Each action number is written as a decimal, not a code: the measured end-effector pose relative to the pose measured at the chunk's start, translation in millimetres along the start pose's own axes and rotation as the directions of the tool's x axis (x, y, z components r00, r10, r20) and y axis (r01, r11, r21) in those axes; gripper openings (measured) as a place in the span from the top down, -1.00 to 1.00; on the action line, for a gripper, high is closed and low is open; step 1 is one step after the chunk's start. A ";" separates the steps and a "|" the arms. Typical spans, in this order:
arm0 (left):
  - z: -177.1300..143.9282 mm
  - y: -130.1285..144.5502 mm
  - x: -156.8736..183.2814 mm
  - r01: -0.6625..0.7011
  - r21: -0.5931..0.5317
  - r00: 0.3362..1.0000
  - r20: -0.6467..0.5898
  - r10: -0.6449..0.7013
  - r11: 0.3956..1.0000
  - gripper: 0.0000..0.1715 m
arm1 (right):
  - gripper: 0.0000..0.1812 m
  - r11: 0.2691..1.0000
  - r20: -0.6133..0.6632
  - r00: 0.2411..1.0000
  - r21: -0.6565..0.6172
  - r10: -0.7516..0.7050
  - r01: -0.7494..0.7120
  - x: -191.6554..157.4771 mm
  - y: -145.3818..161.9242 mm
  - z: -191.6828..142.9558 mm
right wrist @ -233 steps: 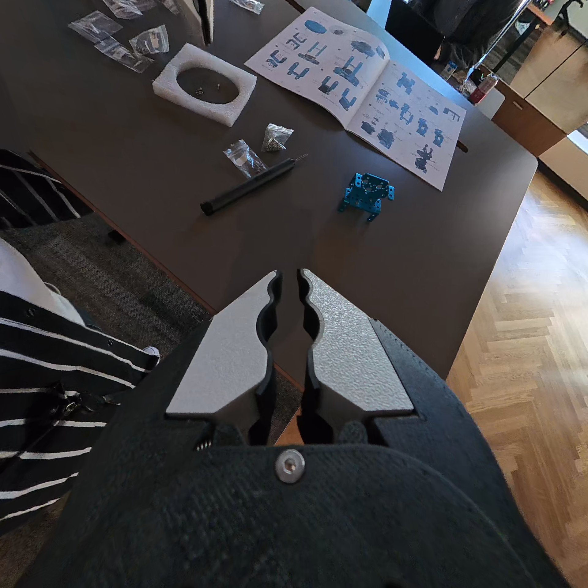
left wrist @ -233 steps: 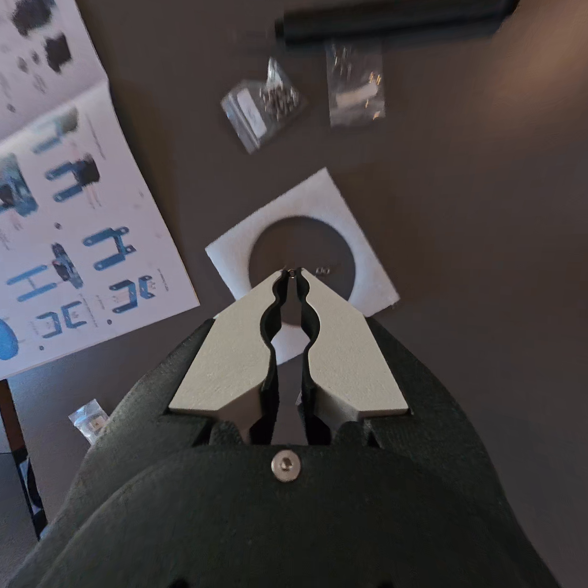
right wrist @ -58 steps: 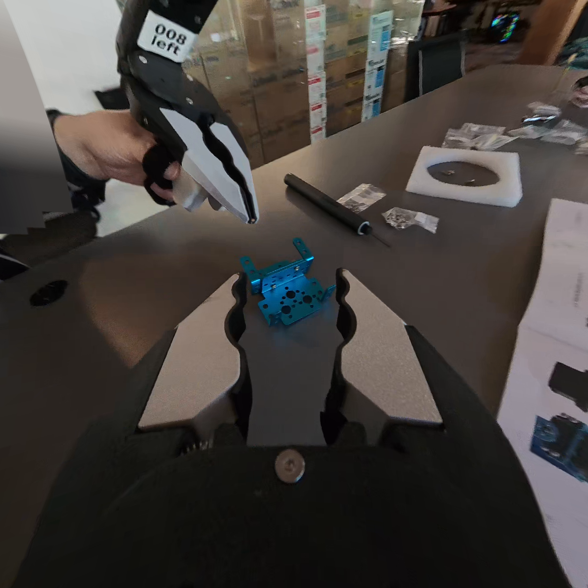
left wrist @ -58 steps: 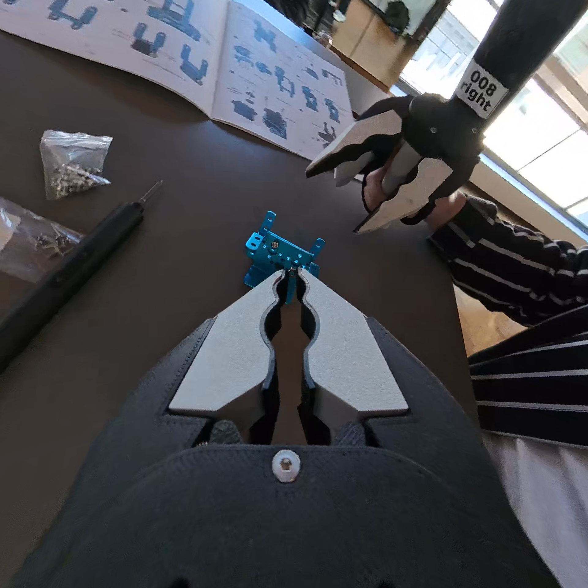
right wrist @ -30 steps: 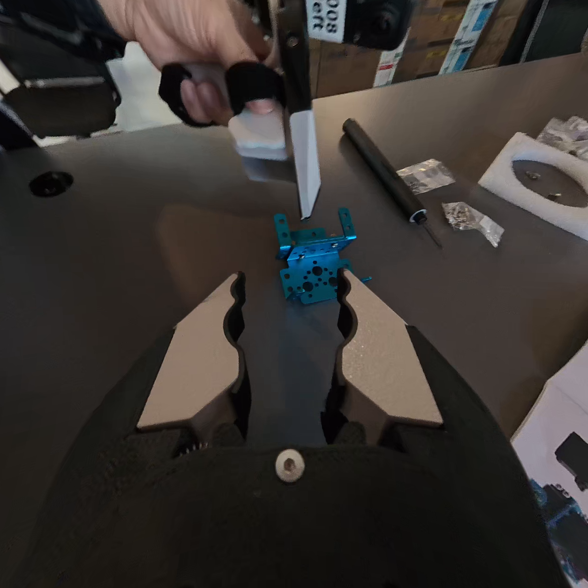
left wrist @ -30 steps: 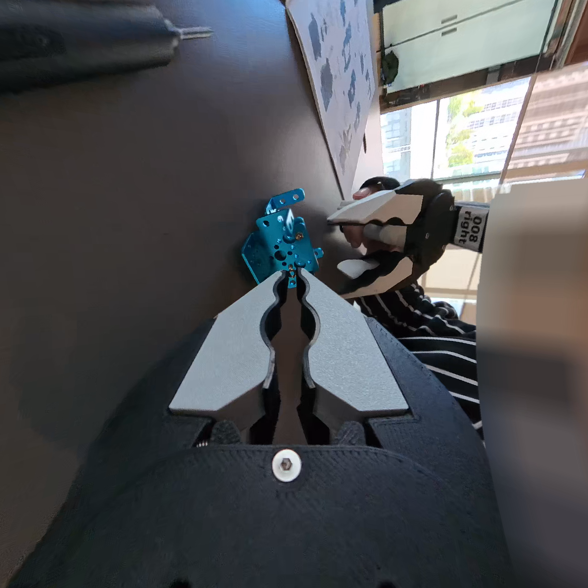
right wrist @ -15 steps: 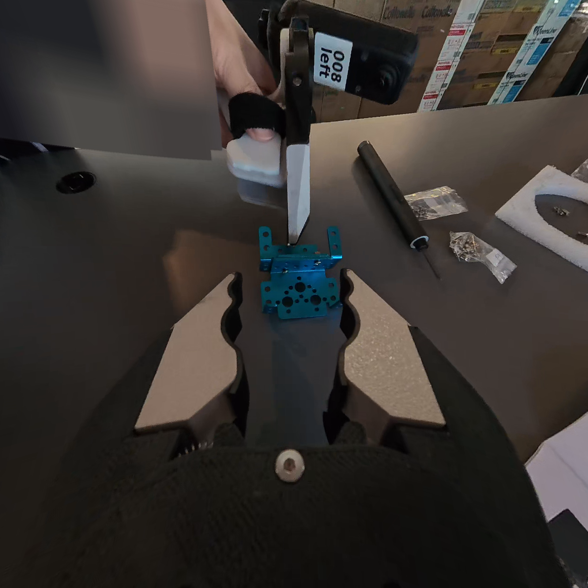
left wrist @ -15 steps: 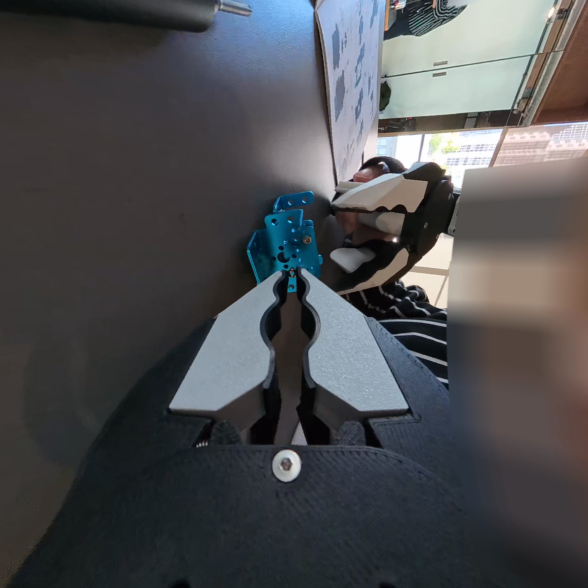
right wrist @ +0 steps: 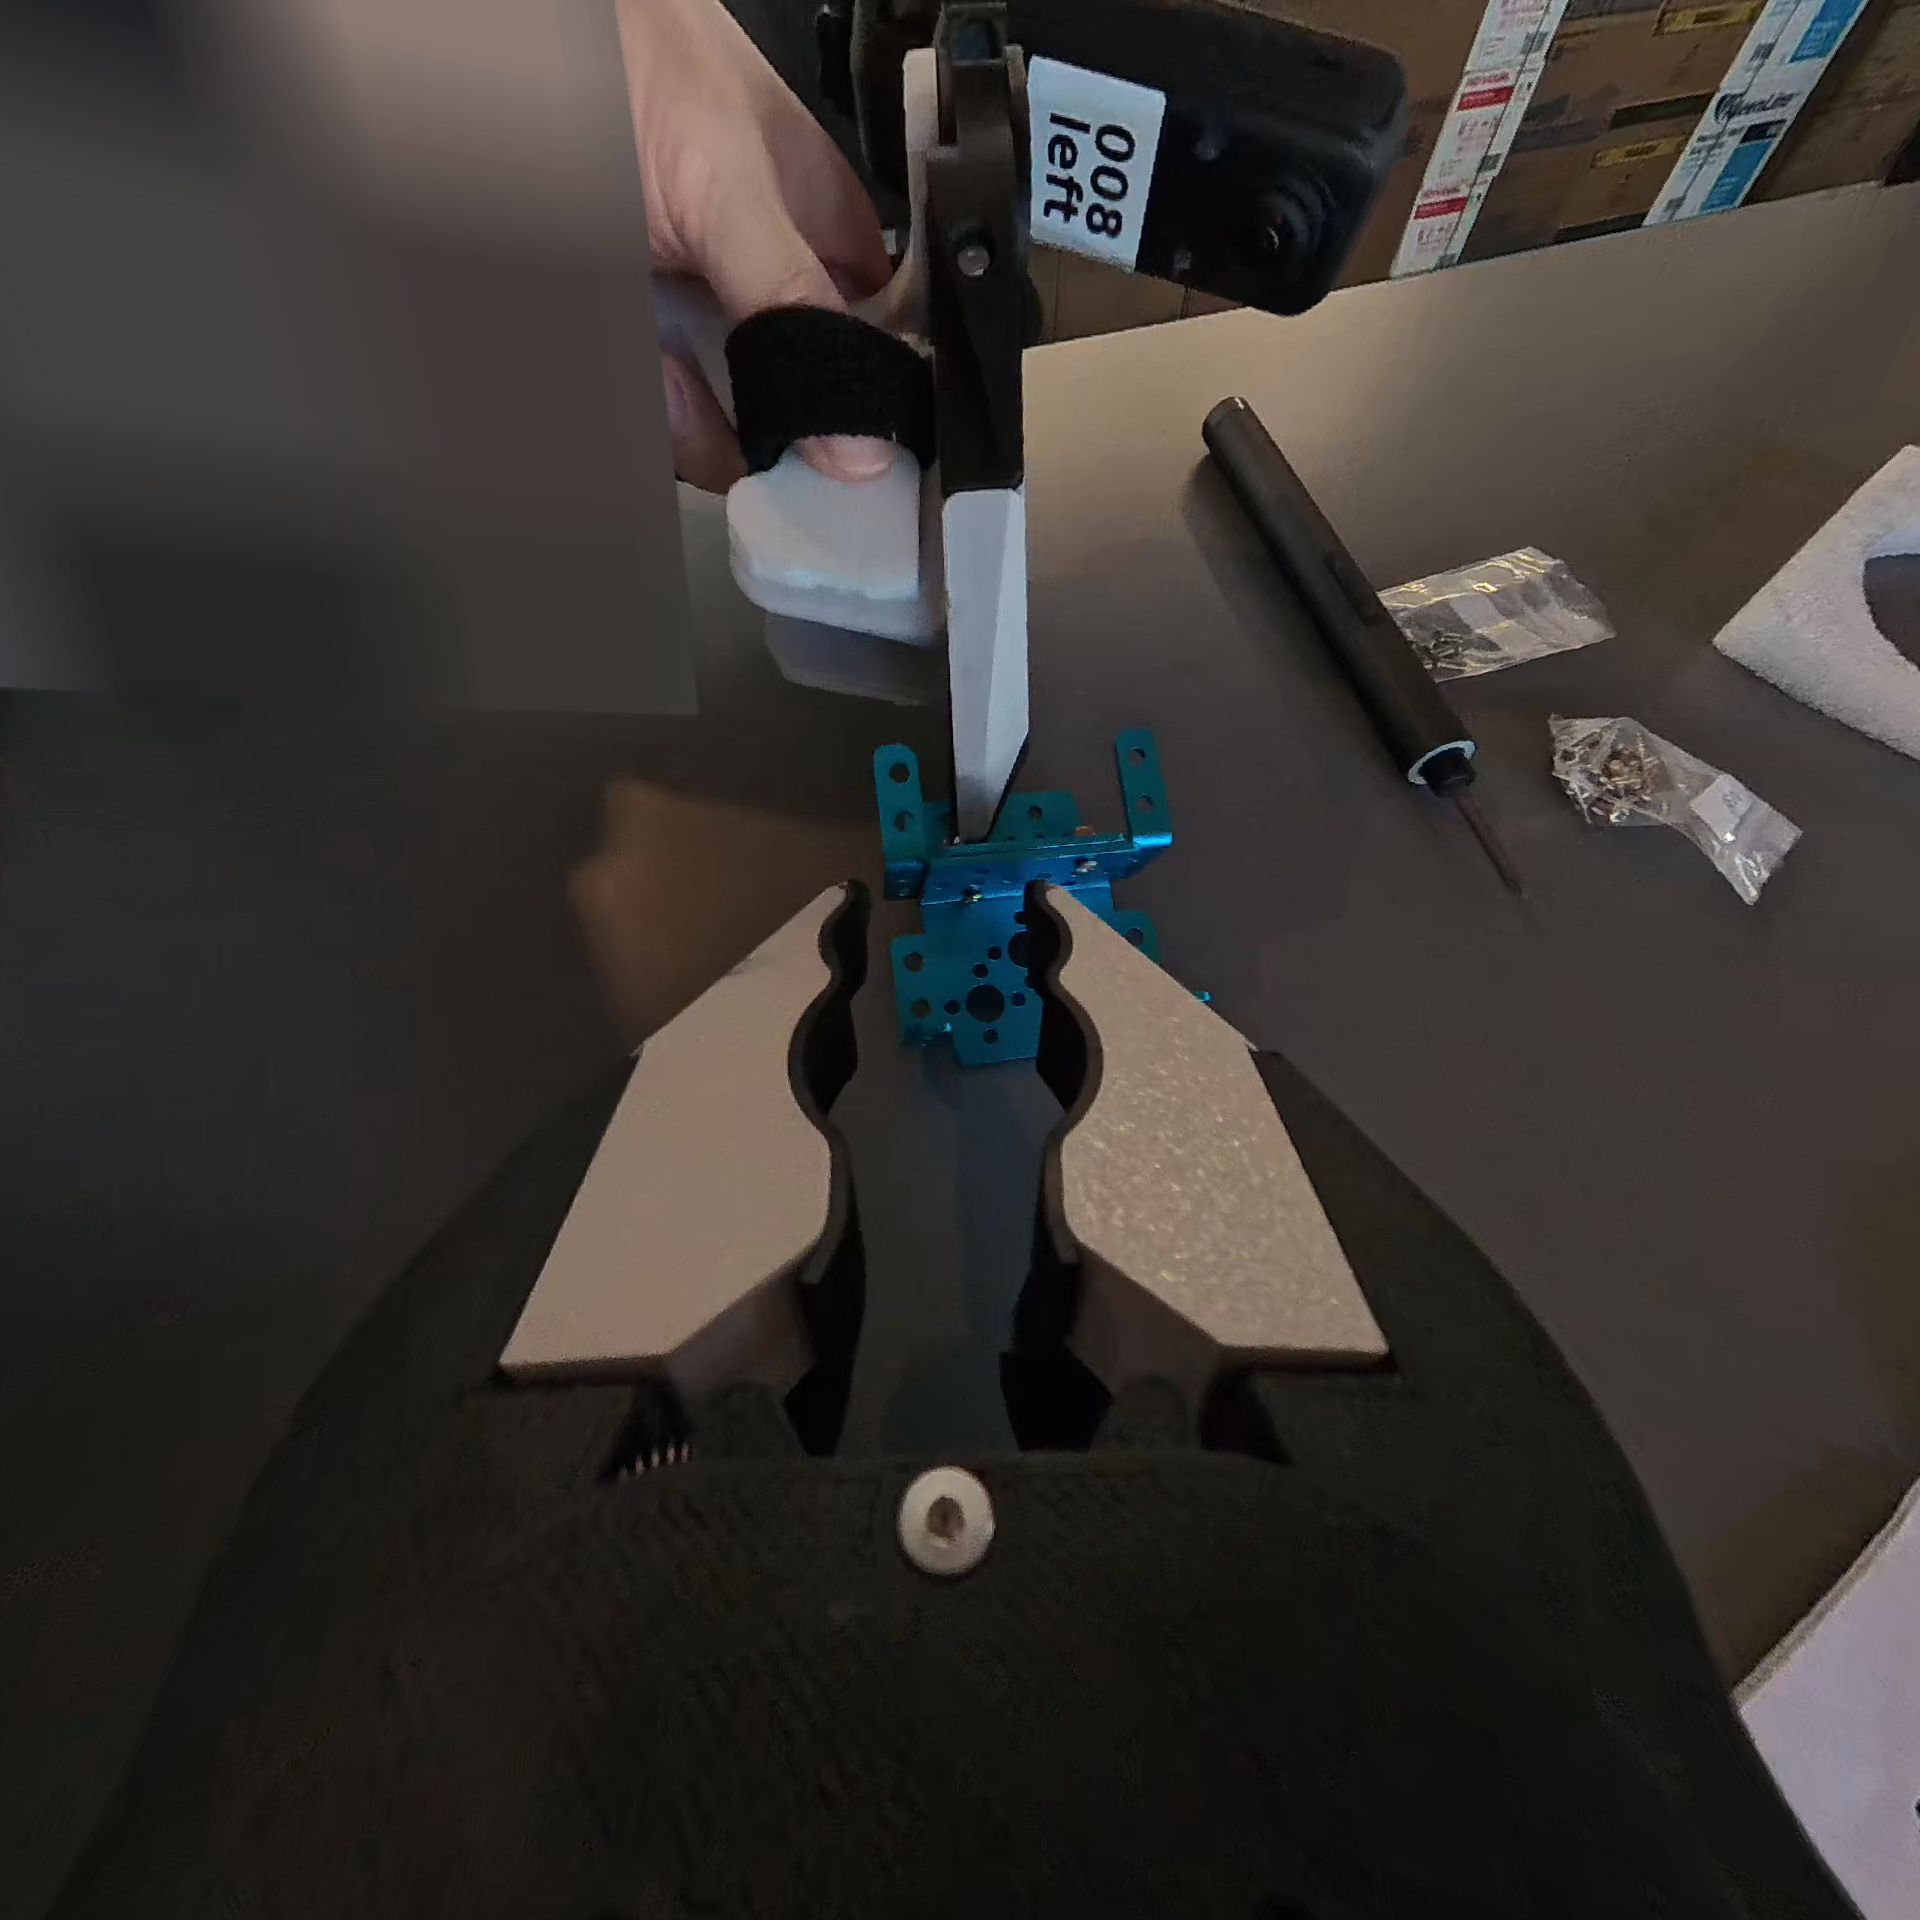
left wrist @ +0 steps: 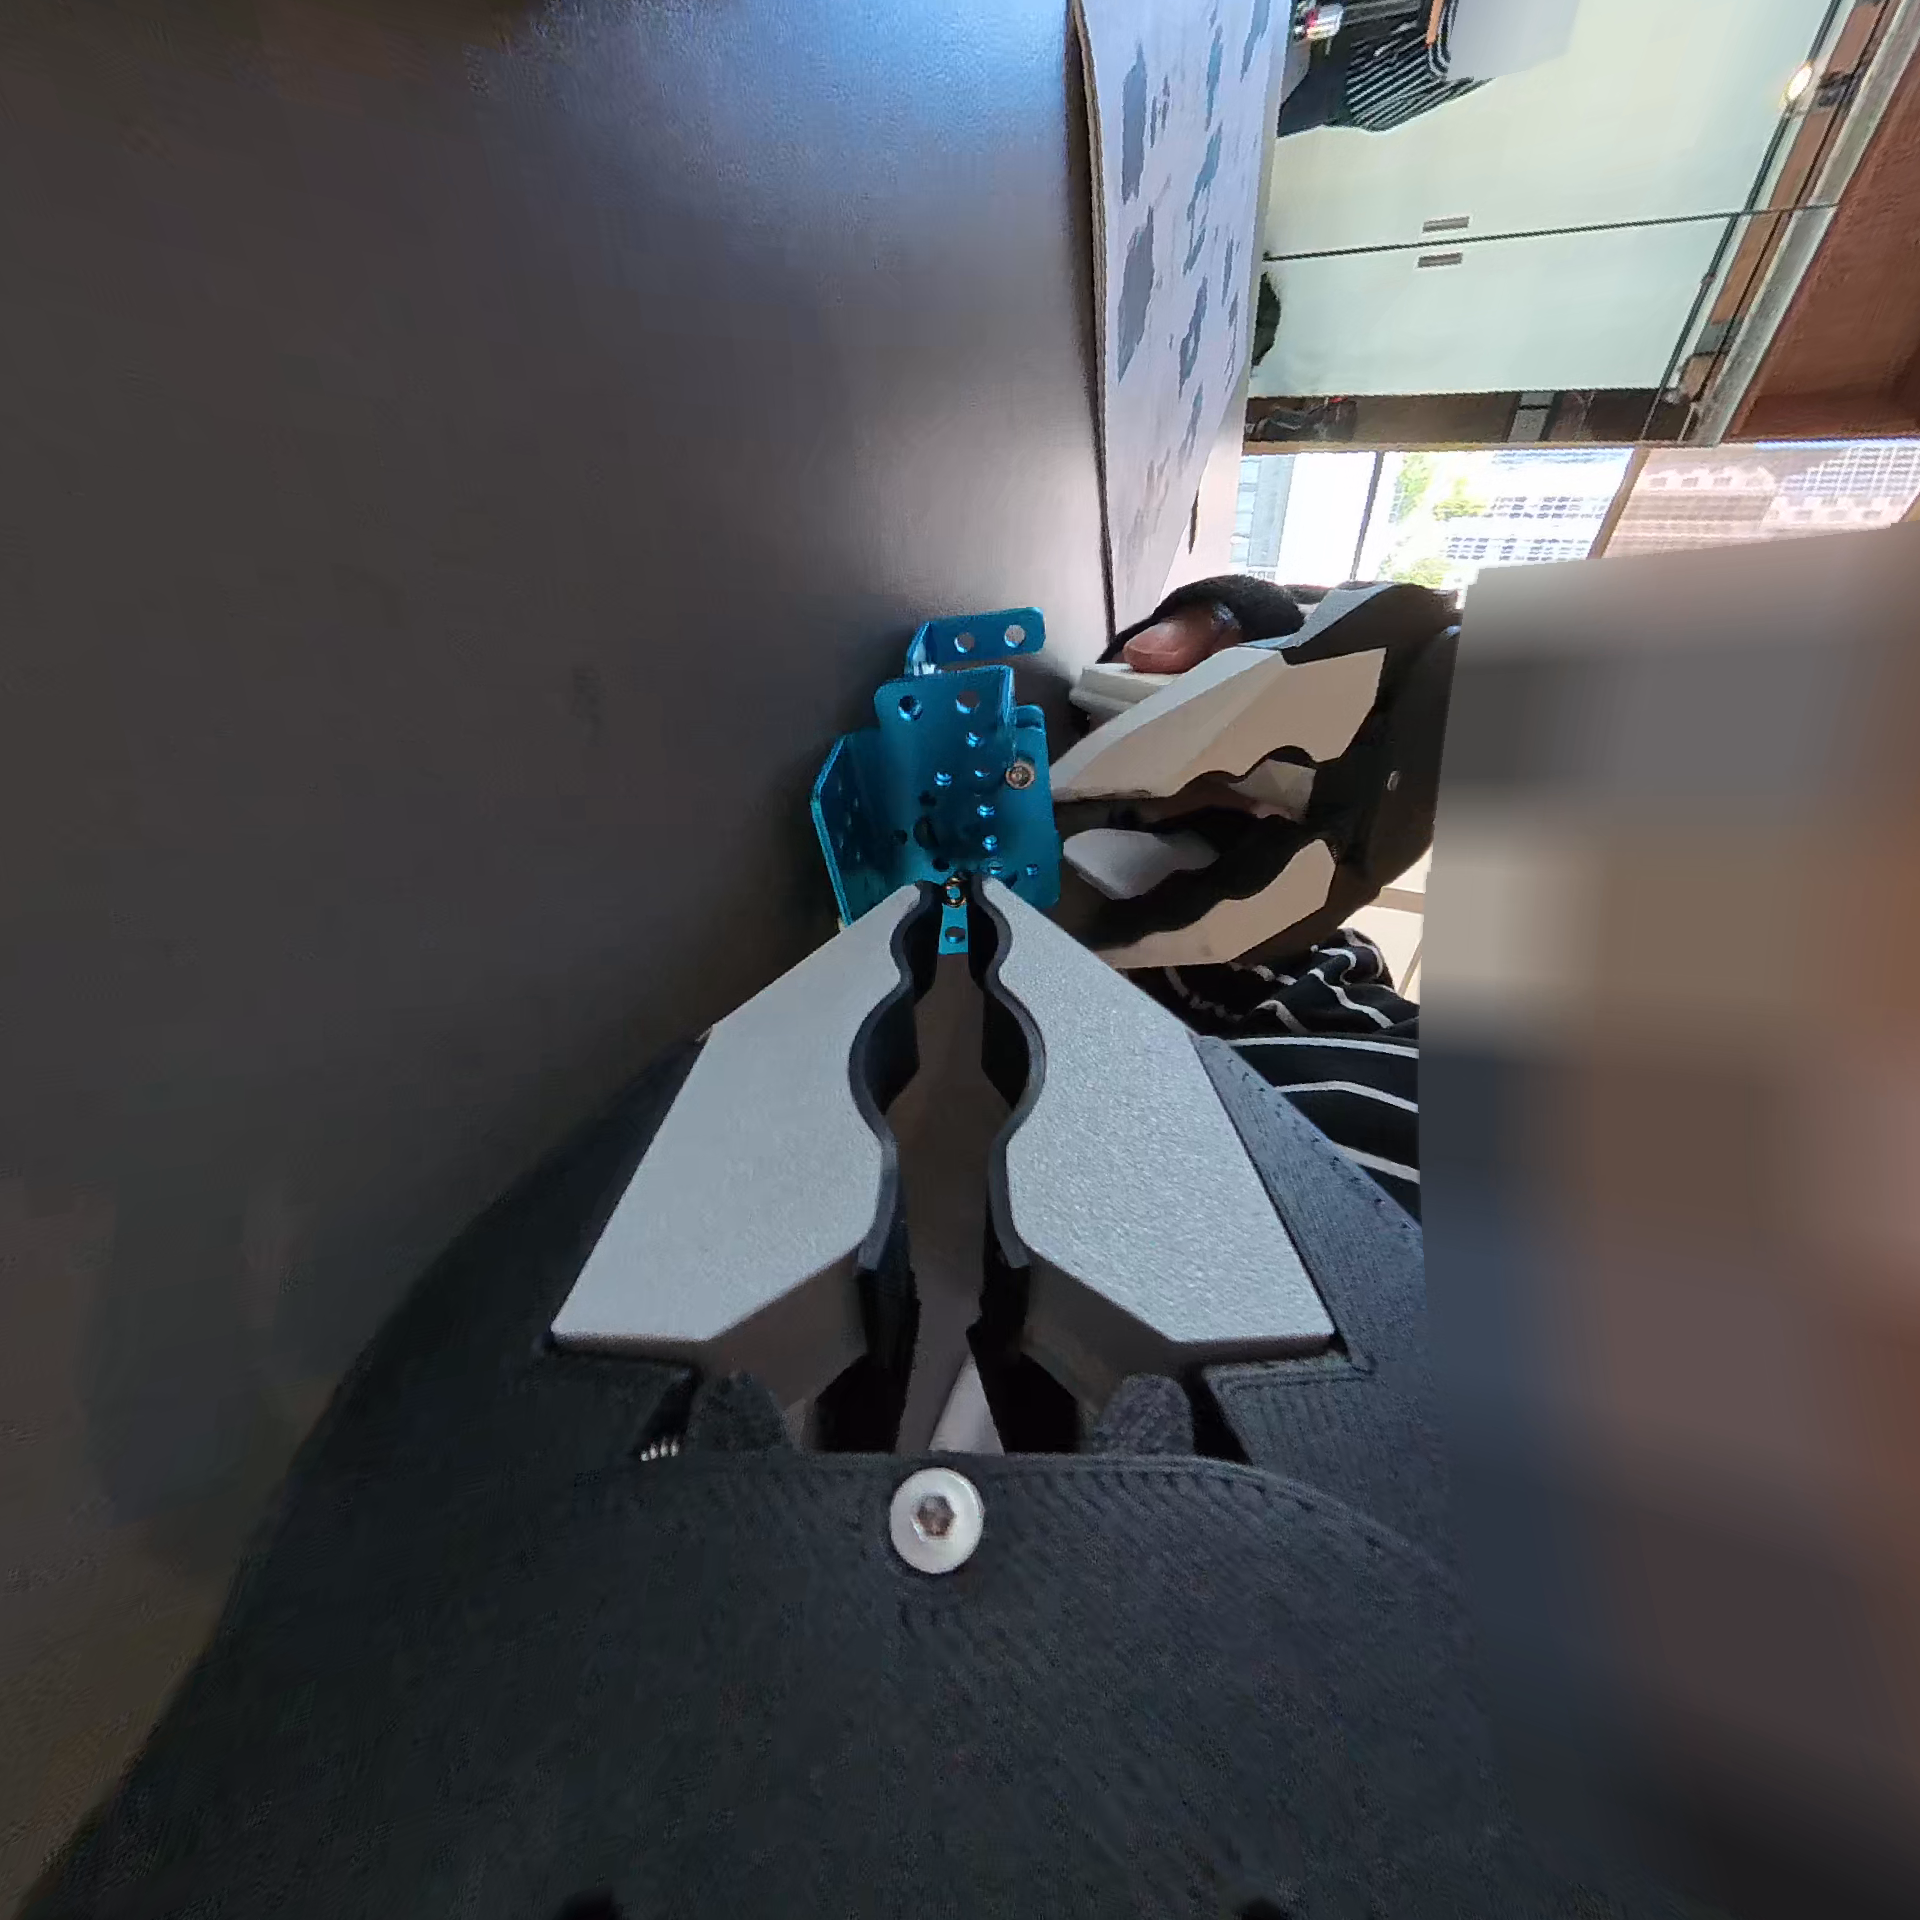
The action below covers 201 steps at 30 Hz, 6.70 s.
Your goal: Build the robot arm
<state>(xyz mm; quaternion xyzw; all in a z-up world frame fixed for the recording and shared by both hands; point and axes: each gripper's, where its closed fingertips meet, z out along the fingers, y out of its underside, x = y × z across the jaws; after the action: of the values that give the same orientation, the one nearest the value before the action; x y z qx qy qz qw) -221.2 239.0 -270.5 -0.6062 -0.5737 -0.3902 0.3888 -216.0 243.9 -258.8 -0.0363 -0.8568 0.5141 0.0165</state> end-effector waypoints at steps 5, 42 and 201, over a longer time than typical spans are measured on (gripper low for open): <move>-0.9 -0.1 -1.9 0.009 0.014 1.000 0.003 -0.009 1.000 0.96 | 0.67 1.000 -0.003 1.000 -0.019 0.006 -0.006 -0.4 1.8 2.8; 4.1 0.0 1.5 0.050 0.014 0.998 -0.034 -0.050 0.999 0.96 | 0.74 0.971 0.069 0.970 -0.075 0.233 -0.228 -7.2 7.0 9.8; -57.3 16.5 20.8 -0.939 0.108 0.333 0.039 0.942 0.327 0.74 | 0.72 0.960 -0.559 0.789 0.048 0.255 -0.277 -38.8 -29.1 -21.8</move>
<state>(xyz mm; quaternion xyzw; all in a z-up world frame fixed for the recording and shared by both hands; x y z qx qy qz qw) -205.5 193.8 -229.3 -0.7973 -0.1332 -0.0707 0.5845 -177.2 246.4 -222.5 -0.3055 -0.8098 0.4621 0.1934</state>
